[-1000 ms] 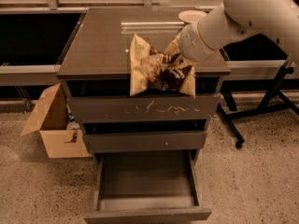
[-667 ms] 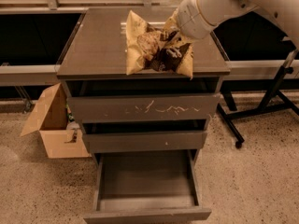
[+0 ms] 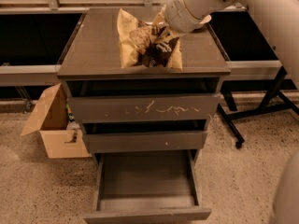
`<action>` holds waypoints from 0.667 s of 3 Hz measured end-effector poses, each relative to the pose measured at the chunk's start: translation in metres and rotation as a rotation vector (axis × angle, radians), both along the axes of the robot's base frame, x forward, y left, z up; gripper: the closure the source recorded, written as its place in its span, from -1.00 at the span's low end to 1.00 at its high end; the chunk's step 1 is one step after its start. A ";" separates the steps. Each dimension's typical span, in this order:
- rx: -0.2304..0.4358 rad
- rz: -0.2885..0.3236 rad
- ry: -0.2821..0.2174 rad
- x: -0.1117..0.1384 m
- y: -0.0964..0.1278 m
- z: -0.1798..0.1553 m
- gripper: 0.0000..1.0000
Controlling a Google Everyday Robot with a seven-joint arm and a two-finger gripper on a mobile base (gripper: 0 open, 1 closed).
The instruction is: Pick brown chip bag from bottom drawer and place on counter
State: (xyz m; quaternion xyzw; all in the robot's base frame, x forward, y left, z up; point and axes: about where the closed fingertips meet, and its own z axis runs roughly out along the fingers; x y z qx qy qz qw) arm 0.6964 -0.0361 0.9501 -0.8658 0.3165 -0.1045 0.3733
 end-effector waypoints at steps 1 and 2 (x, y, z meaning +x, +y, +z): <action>0.007 0.013 -0.007 0.031 0.021 0.005 1.00; 0.025 0.010 -0.009 0.059 0.039 0.006 0.65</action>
Offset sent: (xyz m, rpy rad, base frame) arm 0.1002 0.0551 0.0195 0.0486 -0.0194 -0.0022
